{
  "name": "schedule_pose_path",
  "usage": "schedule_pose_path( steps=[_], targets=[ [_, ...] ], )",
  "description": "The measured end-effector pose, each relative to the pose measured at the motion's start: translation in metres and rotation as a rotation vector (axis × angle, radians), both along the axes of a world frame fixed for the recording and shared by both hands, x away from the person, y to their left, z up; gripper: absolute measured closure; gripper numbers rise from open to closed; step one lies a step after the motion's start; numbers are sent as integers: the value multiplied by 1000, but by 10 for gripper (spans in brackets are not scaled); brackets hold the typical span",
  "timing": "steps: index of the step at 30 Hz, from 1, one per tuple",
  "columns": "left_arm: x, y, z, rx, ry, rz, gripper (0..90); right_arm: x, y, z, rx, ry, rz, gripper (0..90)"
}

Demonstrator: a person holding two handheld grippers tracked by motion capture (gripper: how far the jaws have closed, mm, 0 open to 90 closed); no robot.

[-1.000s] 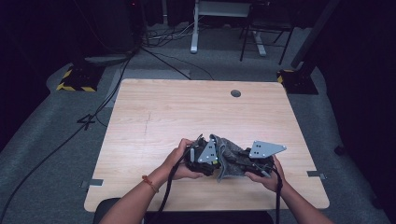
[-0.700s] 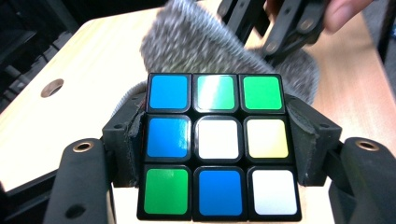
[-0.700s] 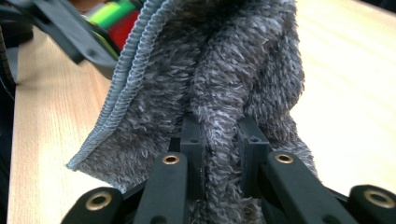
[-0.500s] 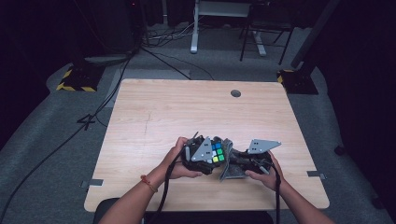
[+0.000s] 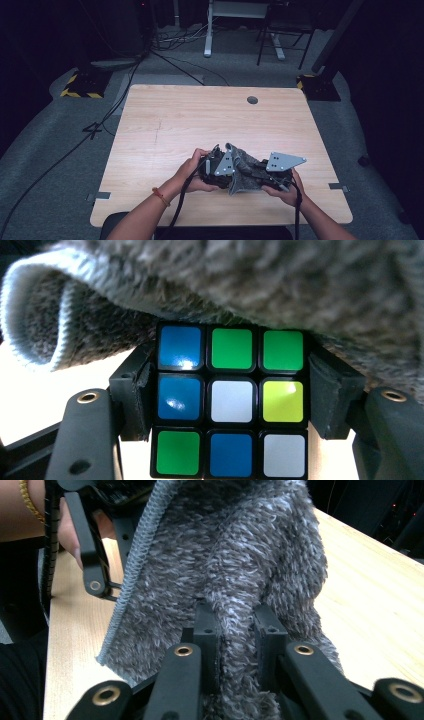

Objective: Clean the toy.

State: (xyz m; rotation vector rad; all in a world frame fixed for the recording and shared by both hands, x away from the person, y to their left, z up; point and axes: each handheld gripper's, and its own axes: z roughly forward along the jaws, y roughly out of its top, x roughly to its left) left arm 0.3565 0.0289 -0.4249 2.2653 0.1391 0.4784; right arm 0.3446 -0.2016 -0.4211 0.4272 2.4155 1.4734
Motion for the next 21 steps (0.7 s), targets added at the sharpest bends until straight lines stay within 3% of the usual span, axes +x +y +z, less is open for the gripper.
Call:
schedule_pose_path(
  steps=[7, 12, 14, 17, 21],
  targets=[
    [-3, 11, 14, -115, -15, -37, 333, 16, -13, -22, -45, 65, -63, 767],
    [-6, 15, 19, -190, 1, -67, 333, 24, -11, -39, -44, 136, -50, 767],
    [-6, 16, 19, -193, 3, -69, 333, 22, -8, -39, -31, 128, -29, 768],
    [-3, 17, 18, -197, 4, -55, 330, 19, -10, -29, 39, 128, -16, 768],
    [0, 18, 15, -183, 20, -53, 325, 16, -12, -28, 50, 126, -20, 770]
  ],
)
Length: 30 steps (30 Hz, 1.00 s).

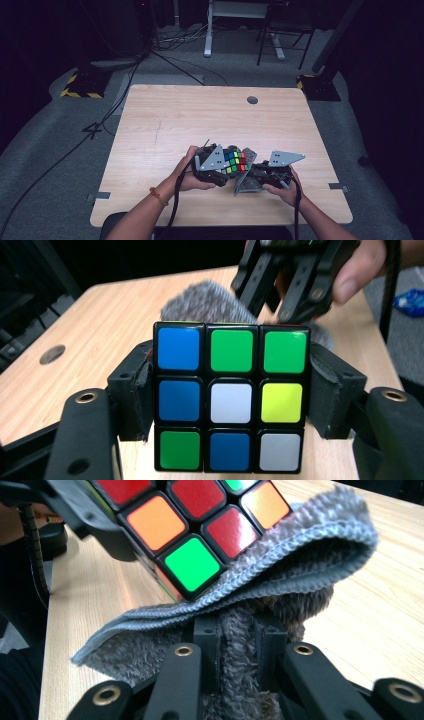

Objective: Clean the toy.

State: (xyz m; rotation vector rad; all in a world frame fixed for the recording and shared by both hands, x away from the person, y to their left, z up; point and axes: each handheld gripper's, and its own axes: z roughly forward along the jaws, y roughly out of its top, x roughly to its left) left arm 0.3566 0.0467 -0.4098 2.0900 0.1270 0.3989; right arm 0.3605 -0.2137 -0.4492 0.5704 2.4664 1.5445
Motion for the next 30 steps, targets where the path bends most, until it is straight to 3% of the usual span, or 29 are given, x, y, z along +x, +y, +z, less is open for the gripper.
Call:
schedule_pose_path(
  steps=[3, 6, 10, 13, 16, 18, 20, 24, 30],
  targets=[
    [1, 0, 1, 14, -6, 14, 310, -2, 0, 4, 11, -14, -4, 770],
    [3, -2, -1, 59, -3, 28, 249, -7, 4, 9, 7, -38, 17, 769],
    [4, 1, -2, 74, -3, 13, 281, -10, 6, 10, -18, -66, 6, 769],
    [5, 3, -2, 81, 15, -7, 309, -8, 2, 12, -7, -61, 3, 770],
    [7, 2, -4, 104, 33, -21, 312, -9, 4, 11, -35, -77, 7, 769],
    [9, 3, -6, 104, 67, -30, 314, -9, 4, 10, -47, -77, 16, 769],
    [9, 3, -7, 112, 59, -38, 318, -7, 3, 8, -46, -70, 29, 769],
    [8, -2, -9, 94, 53, -6, 328, -3, -2, 6, -23, -49, 14, 768],
    [10, -5, -13, 93, 73, 8, 325, -5, -4, 10, -38, -84, -3, 768]
  ],
)
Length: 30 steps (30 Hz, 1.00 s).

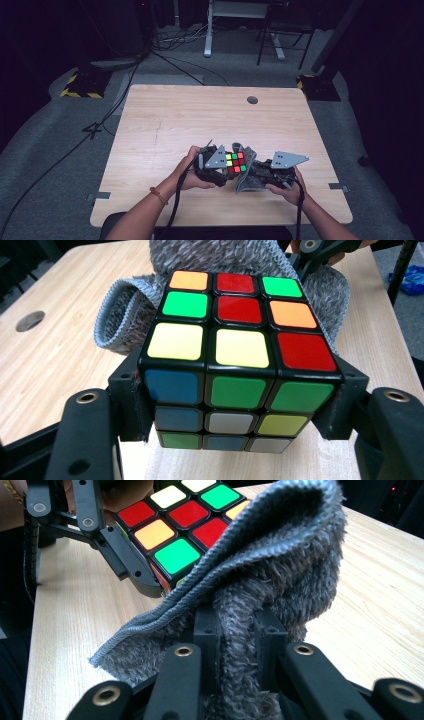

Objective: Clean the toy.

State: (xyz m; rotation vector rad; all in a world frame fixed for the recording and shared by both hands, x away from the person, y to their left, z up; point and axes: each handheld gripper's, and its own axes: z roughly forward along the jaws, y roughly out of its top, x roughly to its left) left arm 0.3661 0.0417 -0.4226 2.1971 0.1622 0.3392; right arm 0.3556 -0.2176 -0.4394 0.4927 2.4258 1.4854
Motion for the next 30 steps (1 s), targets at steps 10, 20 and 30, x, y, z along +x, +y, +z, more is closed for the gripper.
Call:
schedule_pose_path(
  steps=[10, 20, 30],
  targets=[
    [0, -5, -5, 79, 8, -17, 327, -8, 7, 2, -60, -68, 7, 768],
    [-5, -5, -1, 71, -61, -5, 332, -9, 10, 5, -73, -81, -13, 769],
    [-5, -3, 2, 48, -49, -14, 332, -6, 10, 2, -102, -33, -8, 769]
  ],
)
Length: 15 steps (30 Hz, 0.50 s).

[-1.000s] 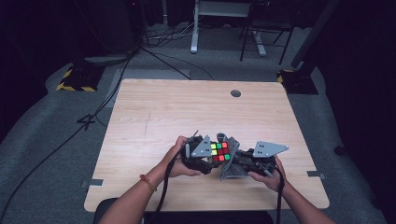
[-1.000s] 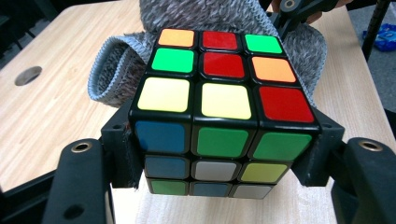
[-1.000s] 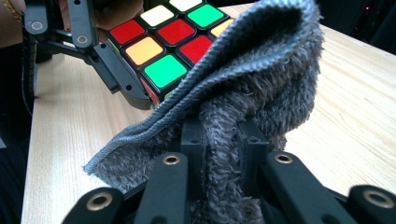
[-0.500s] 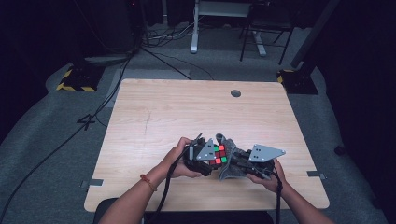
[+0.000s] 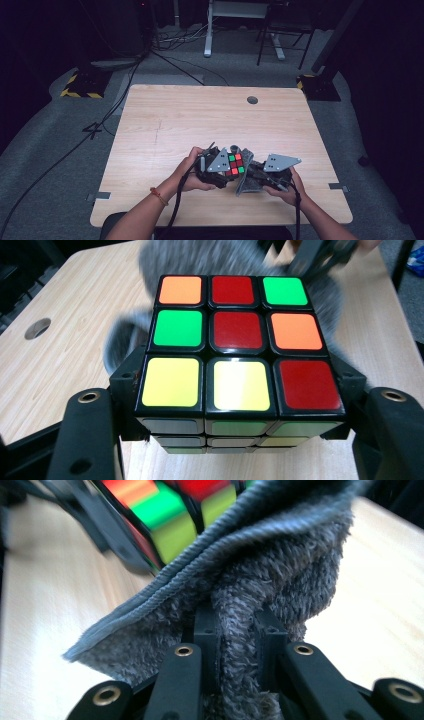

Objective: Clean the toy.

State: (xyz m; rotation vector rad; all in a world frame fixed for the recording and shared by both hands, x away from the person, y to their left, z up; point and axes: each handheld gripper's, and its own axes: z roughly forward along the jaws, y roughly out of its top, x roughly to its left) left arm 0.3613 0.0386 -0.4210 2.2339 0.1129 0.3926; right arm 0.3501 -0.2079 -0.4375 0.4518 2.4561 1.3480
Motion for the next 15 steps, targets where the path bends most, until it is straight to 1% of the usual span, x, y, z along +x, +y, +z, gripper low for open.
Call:
schedule_pose_path(
  steps=[1, 3, 4, 5, 6, 8, 10, 12, 13, 14, 15],
  targets=[
    [1, 0, -1, 7, 9, 0, 331, -2, -1, 4, 19, -4, 9, 769],
    [2, -1, -3, 18, 14, 3, 330, -4, -3, 9, 48, -20, 21, 769],
    [2, -3, -4, 23, 27, 6, 329, -5, -4, 10, 61, -24, 22, 769],
    [2, -4, -5, 31, 23, 2, 329, -5, -4, 10, 65, -26, 28, 769],
    [3, -4, -6, 42, 23, 6, 328, -5, -4, 11, 61, -28, 36, 769],
    [4, -7, -8, 69, 22, 11, 327, -6, -2, 10, 48, -42, 32, 769],
    [6, -8, -10, 88, 35, 8, 327, -7, 0, 10, 39, -58, 32, 768],
    [5, -10, -13, 102, 21, 7, 327, -9, 2, 12, 32, -72, 39, 768],
    [5, -11, -13, 115, 16, 12, 327, -10, 3, 13, 37, -79, 42, 768],
    [4, -11, -13, 120, 4, 15, 327, -11, 4, 14, 41, -82, 43, 768],
    [4, -11, -13, 119, 2, 17, 328, -11, 5, 14, 29, -89, 45, 768]
  ],
)
